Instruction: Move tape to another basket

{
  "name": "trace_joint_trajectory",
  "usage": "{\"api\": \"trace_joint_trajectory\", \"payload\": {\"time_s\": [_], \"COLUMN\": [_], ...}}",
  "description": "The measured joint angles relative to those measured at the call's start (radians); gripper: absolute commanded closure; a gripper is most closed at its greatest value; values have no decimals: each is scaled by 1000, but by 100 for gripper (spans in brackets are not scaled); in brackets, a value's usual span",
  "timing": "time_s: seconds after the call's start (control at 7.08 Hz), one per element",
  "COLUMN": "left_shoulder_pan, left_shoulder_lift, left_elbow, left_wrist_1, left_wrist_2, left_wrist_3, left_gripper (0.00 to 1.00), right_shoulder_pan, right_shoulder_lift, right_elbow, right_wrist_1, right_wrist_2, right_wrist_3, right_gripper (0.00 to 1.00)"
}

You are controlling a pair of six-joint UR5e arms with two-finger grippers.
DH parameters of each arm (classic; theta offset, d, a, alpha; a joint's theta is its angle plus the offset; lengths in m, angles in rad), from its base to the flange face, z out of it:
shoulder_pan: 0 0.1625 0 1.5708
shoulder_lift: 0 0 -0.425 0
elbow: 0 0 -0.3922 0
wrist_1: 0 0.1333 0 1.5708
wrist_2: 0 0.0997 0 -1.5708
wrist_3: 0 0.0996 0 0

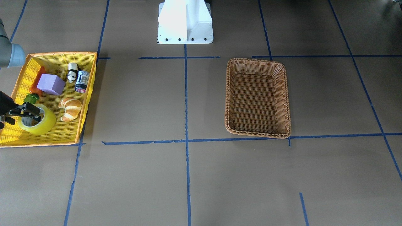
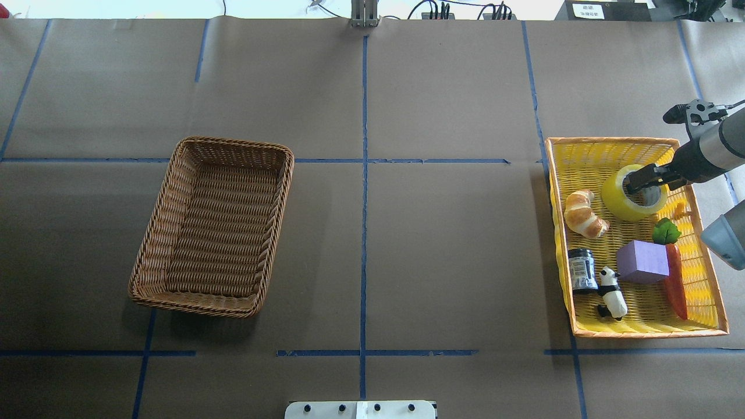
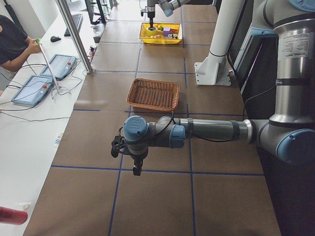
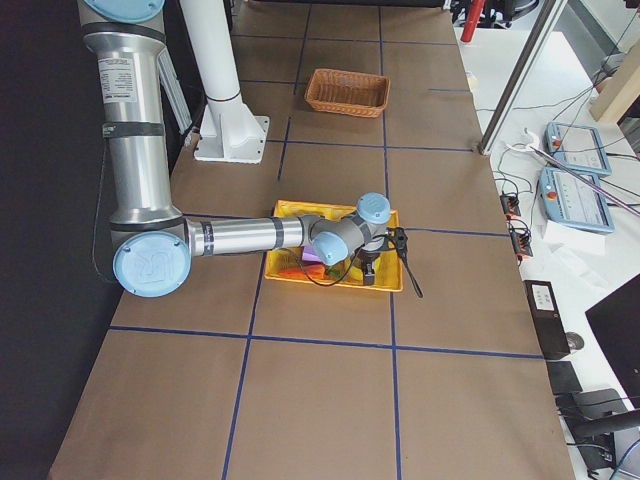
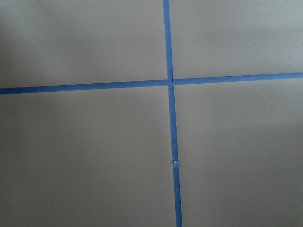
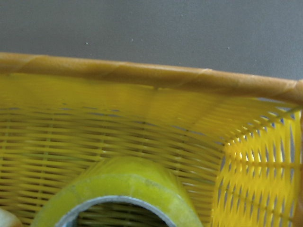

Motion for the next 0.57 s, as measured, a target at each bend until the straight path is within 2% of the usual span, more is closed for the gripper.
{"api": "trace_joint_trajectory", "payload": {"time_s": [0.14, 0.28, 0.57], "left_shoulder_pan": [0, 0, 0], "left_shoulder_lift": [0, 0, 0], "left_elbow": [0, 0, 0], "left_wrist_1": [0, 0, 0], "left_wrist_2": [0, 0, 0], "left_wrist_3": [0, -1, -1], "left_gripper": [0, 0, 0], "right_shoulder_pan": [-1, -2, -1], "right_shoulder_lift": [1, 2, 3], "right_elbow": [-1, -2, -2], "right_wrist_1": [-1, -2, -3], "right_wrist_2": [0, 0, 0], "right_wrist_3": [0, 0, -1], "right_gripper": [43, 51, 55]}}
